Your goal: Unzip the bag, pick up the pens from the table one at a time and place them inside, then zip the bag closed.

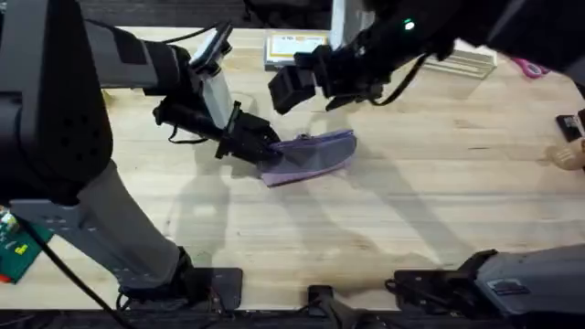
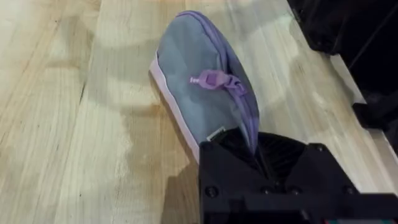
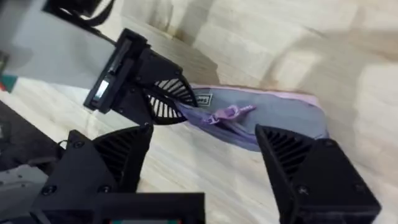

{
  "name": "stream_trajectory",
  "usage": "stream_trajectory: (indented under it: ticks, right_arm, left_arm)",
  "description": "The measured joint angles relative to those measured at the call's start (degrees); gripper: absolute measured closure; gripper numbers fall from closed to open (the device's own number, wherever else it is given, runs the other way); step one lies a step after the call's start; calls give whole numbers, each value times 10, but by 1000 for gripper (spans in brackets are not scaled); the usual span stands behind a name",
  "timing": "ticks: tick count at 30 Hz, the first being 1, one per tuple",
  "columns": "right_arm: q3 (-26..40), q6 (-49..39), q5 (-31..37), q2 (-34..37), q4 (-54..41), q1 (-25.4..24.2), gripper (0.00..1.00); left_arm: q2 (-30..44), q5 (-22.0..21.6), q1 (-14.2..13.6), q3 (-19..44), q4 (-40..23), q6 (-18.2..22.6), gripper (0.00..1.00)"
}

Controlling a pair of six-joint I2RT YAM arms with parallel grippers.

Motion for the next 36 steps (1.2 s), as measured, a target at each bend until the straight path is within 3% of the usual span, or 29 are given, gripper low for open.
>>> stream_trajectory:
  ticks: [10, 36]
  right_arm:
    - [0, 57, 32, 29, -9, 12, 3]
    - [0, 63, 49, 124, -10, 29, 3]
  left_arm:
    - [0, 0, 0, 0, 0, 0, 958]
    - [0, -2, 0, 0, 3, 0, 958]
